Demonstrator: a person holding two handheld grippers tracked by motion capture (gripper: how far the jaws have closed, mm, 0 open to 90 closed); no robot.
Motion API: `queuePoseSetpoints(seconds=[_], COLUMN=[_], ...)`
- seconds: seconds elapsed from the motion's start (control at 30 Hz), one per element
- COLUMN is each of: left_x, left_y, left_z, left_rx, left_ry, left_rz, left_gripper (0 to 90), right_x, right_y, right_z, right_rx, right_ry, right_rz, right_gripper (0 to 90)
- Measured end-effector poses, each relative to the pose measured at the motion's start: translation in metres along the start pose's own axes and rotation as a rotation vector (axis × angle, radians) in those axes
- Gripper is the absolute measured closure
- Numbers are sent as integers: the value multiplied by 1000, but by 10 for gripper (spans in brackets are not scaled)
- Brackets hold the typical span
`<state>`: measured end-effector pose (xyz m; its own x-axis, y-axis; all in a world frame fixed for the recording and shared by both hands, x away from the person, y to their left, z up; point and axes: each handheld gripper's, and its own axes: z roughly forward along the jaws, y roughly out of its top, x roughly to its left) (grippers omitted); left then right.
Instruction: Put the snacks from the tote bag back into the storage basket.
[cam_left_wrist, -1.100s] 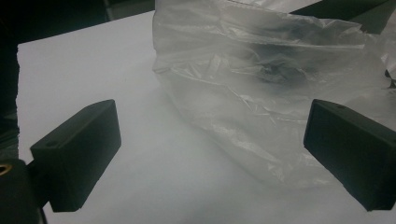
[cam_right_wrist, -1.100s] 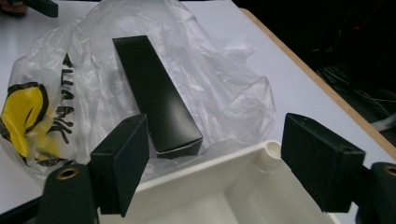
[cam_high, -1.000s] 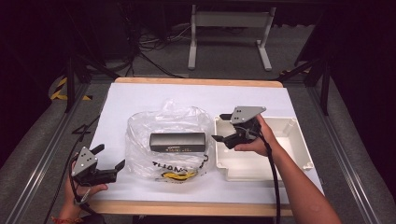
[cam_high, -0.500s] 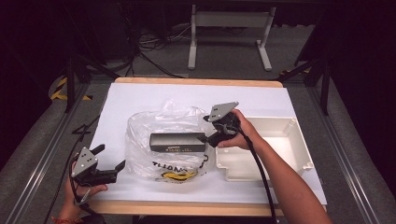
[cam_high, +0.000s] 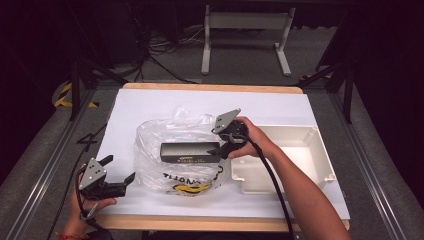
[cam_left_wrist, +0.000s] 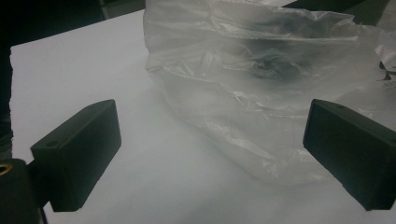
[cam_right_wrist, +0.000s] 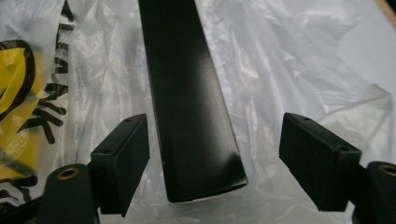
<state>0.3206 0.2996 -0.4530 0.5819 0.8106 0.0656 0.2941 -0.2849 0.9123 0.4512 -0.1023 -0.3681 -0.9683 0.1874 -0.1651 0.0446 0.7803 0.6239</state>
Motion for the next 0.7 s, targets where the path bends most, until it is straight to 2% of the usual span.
queuePoseSetpoints(seconds=[0.17,0.23,0.37,0.47,0.57,0.7], left_x=[-1,-1,-1,0,0,0], left_y=[0,0,-1,-1,-1,-1], left_z=[1,1,1,1,1,0], left_rx=[10,13,16,17,16,6], left_ry=[11,8,11,17,18,19], left_rz=[6,10,9,8,8,7], left_gripper=[54,54,55,56,56,57], right_x=[2,3,1,-1,-2,-3], right_y=[4,7,9,12,13,16], right_z=[10,14,19,24,28,35], right_rx=[52,79,110,168,193,255], right_ry=[35,34,38,51,72,98], right_rz=[-22,-39,-41,-58,-67,-86], right_gripper=[257,257,267,284,307,350])
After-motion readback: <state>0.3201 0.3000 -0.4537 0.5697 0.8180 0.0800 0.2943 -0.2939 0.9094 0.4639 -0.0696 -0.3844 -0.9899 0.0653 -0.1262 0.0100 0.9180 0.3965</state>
